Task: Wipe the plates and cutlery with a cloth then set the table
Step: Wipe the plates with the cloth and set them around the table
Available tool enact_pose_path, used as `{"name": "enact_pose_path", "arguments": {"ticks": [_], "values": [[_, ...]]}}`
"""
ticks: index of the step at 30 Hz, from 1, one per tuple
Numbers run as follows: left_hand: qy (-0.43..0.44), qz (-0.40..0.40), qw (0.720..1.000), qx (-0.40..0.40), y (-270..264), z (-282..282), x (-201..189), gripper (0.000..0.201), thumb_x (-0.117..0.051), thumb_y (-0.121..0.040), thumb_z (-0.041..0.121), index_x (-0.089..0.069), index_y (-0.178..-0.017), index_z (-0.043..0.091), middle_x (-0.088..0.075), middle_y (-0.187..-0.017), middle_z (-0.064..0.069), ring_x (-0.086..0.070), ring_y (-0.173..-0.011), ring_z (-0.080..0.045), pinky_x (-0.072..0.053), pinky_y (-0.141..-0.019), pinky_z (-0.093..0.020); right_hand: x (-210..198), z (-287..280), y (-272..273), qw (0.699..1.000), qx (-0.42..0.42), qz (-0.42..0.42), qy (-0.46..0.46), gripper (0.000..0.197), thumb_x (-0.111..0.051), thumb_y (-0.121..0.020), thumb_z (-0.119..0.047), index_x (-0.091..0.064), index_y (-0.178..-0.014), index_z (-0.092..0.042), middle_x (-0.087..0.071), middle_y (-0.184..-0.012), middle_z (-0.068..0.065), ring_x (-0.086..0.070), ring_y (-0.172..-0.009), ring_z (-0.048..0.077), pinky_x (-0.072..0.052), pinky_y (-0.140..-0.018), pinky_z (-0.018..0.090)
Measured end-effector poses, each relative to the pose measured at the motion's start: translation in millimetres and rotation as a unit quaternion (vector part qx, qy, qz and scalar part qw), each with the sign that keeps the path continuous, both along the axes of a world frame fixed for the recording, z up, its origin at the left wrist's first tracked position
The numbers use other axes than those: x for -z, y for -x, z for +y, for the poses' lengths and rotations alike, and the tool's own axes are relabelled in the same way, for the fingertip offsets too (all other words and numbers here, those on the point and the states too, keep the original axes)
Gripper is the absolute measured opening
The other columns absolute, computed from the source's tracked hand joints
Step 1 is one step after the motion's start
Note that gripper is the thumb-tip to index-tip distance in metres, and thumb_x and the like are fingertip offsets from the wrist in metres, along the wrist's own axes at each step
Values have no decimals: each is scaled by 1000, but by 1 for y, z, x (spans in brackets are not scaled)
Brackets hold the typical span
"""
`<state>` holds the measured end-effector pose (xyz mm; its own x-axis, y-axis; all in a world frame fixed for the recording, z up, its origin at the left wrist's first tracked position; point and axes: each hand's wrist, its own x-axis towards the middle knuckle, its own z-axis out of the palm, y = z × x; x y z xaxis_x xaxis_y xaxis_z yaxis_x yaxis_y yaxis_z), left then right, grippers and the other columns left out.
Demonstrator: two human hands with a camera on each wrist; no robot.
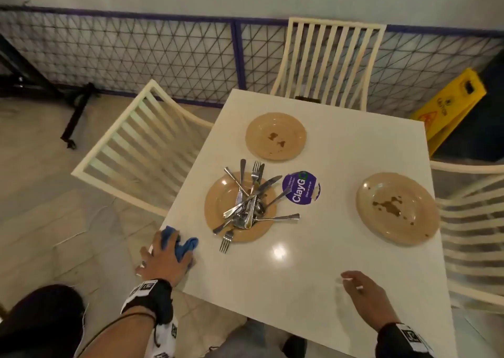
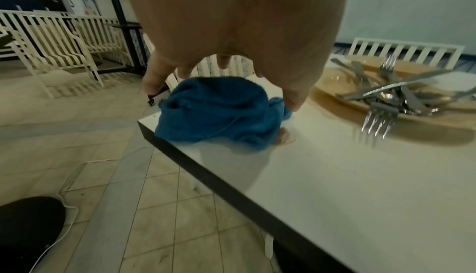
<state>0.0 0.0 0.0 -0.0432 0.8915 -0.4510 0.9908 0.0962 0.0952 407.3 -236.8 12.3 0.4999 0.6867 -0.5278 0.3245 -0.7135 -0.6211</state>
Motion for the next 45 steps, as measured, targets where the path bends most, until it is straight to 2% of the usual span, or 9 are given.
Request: {"name": "enact_pose_path", "arguments": {"ticks": [6, 13, 19, 23, 27, 30, 36, 39, 45], "values": [[29, 15, 999, 29, -1, -14, 35, 66, -31, -97, 66, -7, -156, 47, 10, -169, 0, -9, -150, -42, -19, -117, -63, 14, 26, -6, 997, 67, 20, 13, 13, -57, -99, -24, -68, -107, -24, -69, -104, 3, -66, -93, 24, -50, -79, 34], [10, -28, 999, 14, 9, -4, 26, 48, -57, -98, 29, -47, -145, 27, -40, -148, -18, -41, -126, -49, -41, -104, -60, 25, 44, -26, 988, 146, 47, -1, 13, -56, -99, -24, -68, -105, -26, -68, -99, -2, -65, -96, 27, -54, -89, 44], [-71, -91, 993, 25, -11, 4, -13, 62, -71, -85, 12, -49, -138, 33, -59, -131, -15, -58, -109, -47, -48, -95, -62, 24, 44, -69, 967, 250, 14, -43, 13, -56, -98, -25, -64, -108, -25, -65, -103, 1, -63, -95, 25, -55, -90, 47], [-103, -174, 979, 40, -71, -2, -58, 58, -61, -93, 21, -41, -146, 27, -55, -135, -14, -54, -120, -39, -48, -94, -57, 15, 36, -111, 944, 319, -54, -59, 23, -55, -99, -19, -63, -120, -13, -62, -115, 10, -54, -94, 20, -41, -88, 29], [-131, -303, 941, 76, -155, -6, -94, 61, -70, -87, 22, -46, -144, 25, -66, -128, 1, -62, -120, -22, -48, -104, -45, 15, 24, -158, 924, 370, -72, -62, 30, -56, -98, -21, -61, -126, -12, -59, -126, 16, -60, -105, 29, -45, -92, 35], [-159, -333, 924, 102, -231, -20, -108, 66, -68, -84, -3, -47, -142, 21, -59, -133, -6, -57, -119, -26, -47, -103, -48, 14, 14, -190, 916, 394, -50, -53, 37, -56, -98, -23, -53, -134, -13, -48, -135, 15, -56, -118, 32, -43, -104, 42], [-156, -342, 897, 231, -357, -43, -99, 66, -69, -87, 1, -42, -146, 15, -53, -133, -11, -47, -121, -26, -36, -104, -37, 43, 18, -238, 895, 430, 106, -58, 57, -55, -87, -32, -40, -141, -23, -57, -135, 12, -61, -112, 29, -52, -99, 47], [-117, -347, 887, 282, -408, -51, -85, 61, -66, -90, 6, -43, -146, 14, -54, -134, -6, -45, -122, -22, -34, -102, -31, 43, 29, -256, 894, 420, 146, -57, 55, -57, -91, -27, -38, -142, -20, -63, -121, 3, -60, -91, 19, -54, -81, 22], [-66, -350, 870, 340, -488, -67, -62, 53, -64, -91, 9, -48, -140, 23, -52, -135, 4, -41, -122, -16, -39, -101, -28, 55, 46, -297, 914, 370, 161, -45, 42, -55, -91, -34, -55, -133, -27, -66, -115, 10, -67, -97, 34, -58, -86, 54]]}}
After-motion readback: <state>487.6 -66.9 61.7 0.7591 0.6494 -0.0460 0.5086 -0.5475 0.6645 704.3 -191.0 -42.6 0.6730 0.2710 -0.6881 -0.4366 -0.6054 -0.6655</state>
